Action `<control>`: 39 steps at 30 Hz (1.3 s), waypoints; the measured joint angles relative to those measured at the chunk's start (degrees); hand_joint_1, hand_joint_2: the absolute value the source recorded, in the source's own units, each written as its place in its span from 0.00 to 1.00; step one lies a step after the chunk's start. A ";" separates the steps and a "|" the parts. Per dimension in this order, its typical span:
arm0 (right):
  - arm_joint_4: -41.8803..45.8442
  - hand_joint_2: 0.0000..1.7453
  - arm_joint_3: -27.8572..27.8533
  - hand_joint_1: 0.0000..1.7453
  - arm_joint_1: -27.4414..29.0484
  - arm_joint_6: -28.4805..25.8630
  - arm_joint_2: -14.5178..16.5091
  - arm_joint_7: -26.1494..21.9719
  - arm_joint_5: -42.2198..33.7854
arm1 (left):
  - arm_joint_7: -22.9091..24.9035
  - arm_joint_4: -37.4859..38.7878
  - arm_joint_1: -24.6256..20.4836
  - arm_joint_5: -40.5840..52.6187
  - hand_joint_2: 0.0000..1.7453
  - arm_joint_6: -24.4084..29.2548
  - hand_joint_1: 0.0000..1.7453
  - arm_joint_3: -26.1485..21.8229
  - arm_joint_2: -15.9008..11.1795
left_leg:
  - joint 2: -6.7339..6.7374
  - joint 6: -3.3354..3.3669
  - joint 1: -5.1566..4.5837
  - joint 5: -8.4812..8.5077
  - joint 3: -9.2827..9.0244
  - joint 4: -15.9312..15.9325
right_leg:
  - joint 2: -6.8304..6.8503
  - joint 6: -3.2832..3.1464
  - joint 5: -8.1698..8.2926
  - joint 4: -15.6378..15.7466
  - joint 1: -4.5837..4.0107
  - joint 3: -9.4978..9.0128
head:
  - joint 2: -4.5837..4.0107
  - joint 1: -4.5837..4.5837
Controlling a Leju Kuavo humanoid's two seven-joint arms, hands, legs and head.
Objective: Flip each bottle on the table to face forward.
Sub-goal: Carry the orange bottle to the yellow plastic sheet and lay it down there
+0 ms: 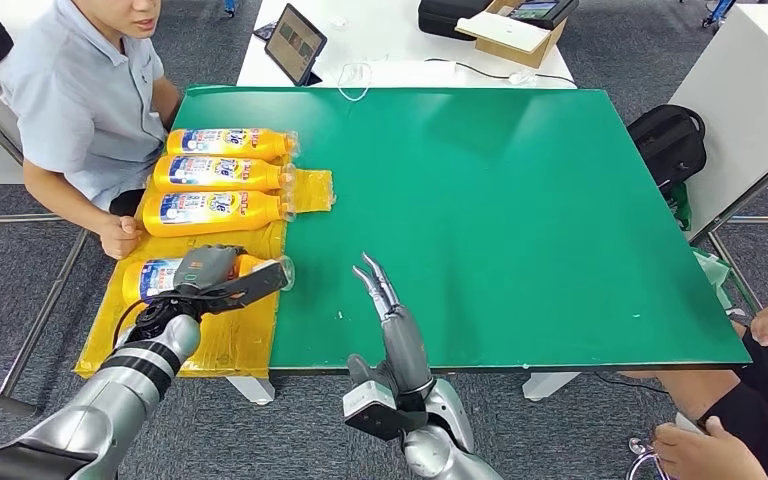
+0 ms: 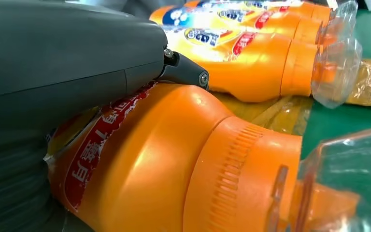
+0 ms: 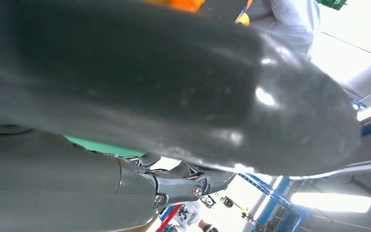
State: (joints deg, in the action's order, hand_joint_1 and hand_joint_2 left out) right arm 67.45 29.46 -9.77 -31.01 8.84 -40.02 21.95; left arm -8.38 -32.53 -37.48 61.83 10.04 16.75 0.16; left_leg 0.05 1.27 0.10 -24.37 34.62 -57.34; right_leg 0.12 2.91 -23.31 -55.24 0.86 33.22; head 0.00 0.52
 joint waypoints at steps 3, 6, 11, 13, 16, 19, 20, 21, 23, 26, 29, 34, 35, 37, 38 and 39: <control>-0.31 0.00 0.43 0.00 -0.37 0.01 -0.03 0.00 -0.98 | -2.58 1.48 -0.84 -2.49 1.00 -4.01 0.03 0.00 0.20 | -0.14 0.00 0.00 0.00 -0.04 0.01 | 0.11 -0.01 -0.01 0.00 0.01 -0.08 | 0.00 0.01; -0.72 0.00 1.23 0.00 -0.82 -0.37 -0.24 0.00 -2.43 | -6.32 2.30 -0.84 -6.87 1.00 -8.69 0.00 -0.22 0.72 | -0.17 0.00 -0.01 0.00 -0.07 0.01 | 0.14 -0.01 -0.01 0.00 0.02 -0.13 | 0.00 -0.01; -1.35 0.00 2.61 0.00 -1.54 -1.16 -0.64 0.00 -4.06 | -12.49 2.46 -0.50 -17.34 1.00 -15.80 0.00 -3.00 1.80 | -0.37 0.03 -0.04 0.02 -0.22 0.01 | 0.35 0.00 -0.03 0.01 0.08 -0.33 | 0.00 0.01; -1.56 0.00 3.00 0.00 -1.77 -1.54 -0.72 0.00 -4.48 | -13.76 2.31 -0.09 -20.23 1.00 -17.67 0.00 -4.13 2.36 | -0.38 0.05 -0.04 0.04 -0.24 0.01 | 0.38 0.00 -0.03 0.01 0.08 -0.37 | 0.00 0.00; -1.90 0.00 3.86 0.00 -2.01 -2.61 -1.04 0.00 -5.32 | -15.22 0.29 1.75 -27.03 1.00 -21.09 0.00 -6.18 3.42 | -0.36 0.06 -0.05 0.05 -0.27 0.02 | 0.38 0.00 -0.03 0.02 0.09 -0.38 | 0.00 0.01; -2.03 0.00 4.48 0.00 -2.04 -3.81 -1.45 0.00 -5.72 | -16.09 -3.54 4.72 -33.88 1.00 -22.65 0.00 -7.86 4.76 | -0.35 0.07 -0.06 0.05 -0.27 0.01 | 0.37 0.01 -0.02 0.02 0.09 -0.38 | 0.00 -0.02; -2.03 0.00 4.57 0.00 -1.98 -4.33 -1.54 0.00 -5.75 | -16.62 -5.14 5.95 -36.01 1.00 -22.13 0.00 -8.31 5.29 | -0.33 0.07 -0.06 0.05 -0.26 0.00 | 0.36 0.01 -0.02 0.02 0.09 -0.36 | 0.00 -0.02; -2.01 0.00 4.62 0.00 -1.88 -4.88 -1.62 0.00 -5.76 | -17.17 -7.00 7.36 -37.99 1.00 -21.34 0.00 -8.74 5.88 | -0.30 0.07 -0.07 0.05 -0.24 0.00 | 0.35 0.01 -0.01 0.02 0.09 -0.33 | 0.00 -0.01; -1.89 0.00 4.66 0.00 -1.56 -5.63 -1.85 0.00 -5.76 | -17.61 -11.22 10.42 -40.73 1.00 -19.73 0.00 -9.32 7.17 | -0.28 0.07 -0.07 0.05 -0.17 -0.01 | 0.34 0.02 -0.01 0.02 0.09 -0.25 | 0.00 -0.01; -1.57 0.75 4.66 0.00 -1.06 -6.11 -2.25 0.00 -5.73 | -17.12 -16.90 14.10 -42.28 1.00 -17.88 0.00 -9.57 8.81 | -0.29 0.07 -0.07 0.05 -0.01 -0.01 | 0.33 0.02 -0.01 0.02 0.09 -0.10 | 0.00 -0.01; 0.20 1.00 4.15 0.00 0.60 -7.77 -2.33 0.00 -4.49 | -19.69 -24.47 18.43 -47.84 1.00 -9.99 0.00 -9.69 10.62 | -0.25 0.06 -0.07 0.02 0.05 -0.01 | 0.26 0.02 -0.02 0.02 0.09 -0.01 | 0.00 0.00; 8.09 1.00 -0.38 0.00 6.53 -8.75 -0.35 -0.02 0.76 | -22.37 -40.65 27.02 -57.50 1.00 3.80 0.00 -8.41 13.15 | -0.26 0.04 -0.04 -0.04 0.21 0.00 | 0.26 0.06 -0.12 0.02 0.06 0.15 | 0.00 0.00; 9.74 1.00 -1.39 0.00 7.71 -8.77 0.20 -0.02 1.39 | -22.37 -43.23 28.51 -58.81 1.00 5.11 0.00 -7.98 13.37 | -0.26 0.03 -0.04 -0.05 0.23 0.01 | 0.26 0.08 -0.15 0.02 0.06 0.17 | 0.00 0.00; 12.72 1.00 -3.29 0.00 9.80 -8.80 1.01 -0.02 2.30 | -22.58 -47.49 31.02 -60.29 1.00 7.12 0.00 -7.24 13.58 | -0.26 0.02 -0.03 -0.06 0.25 0.02 | 0.26 0.11 -0.18 0.02 0.05 0.19 | 0.00 -0.01; 14.02 1.00 -4.09 0.00 10.63 -8.81 1.25 -0.02 2.65 | -22.72 -49.21 31.98 -60.67 1.00 7.75 0.00 -6.97 13.61 | -0.26 0.02 -0.03 -0.06 0.25 0.02 | 0.26 0.11 -0.18 0.03 0.06 0.19 | 0.00 -0.01; 15.28 1.00 -4.81 0.00 11.38 -8.81 1.42 -0.02 2.97 | -22.82 -50.70 32.76 -61.20 1.00 8.08 0.00 -6.75 13.61 | -0.26 0.02 -0.04 -0.06 0.25 0.02 | 0.26 0.11 -0.17 0.03 0.06 0.19 | 0.00 -0.01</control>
State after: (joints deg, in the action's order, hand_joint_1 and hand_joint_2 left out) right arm 82.73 24.65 1.60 -39.82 10.26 -40.04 24.92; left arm -31.21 -83.23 -4.72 0.63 18.12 10.00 13.77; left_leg -0.21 1.29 0.07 -24.43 34.87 -57.33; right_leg 0.38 3.02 -23.48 -55.22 0.92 33.42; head 0.00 0.51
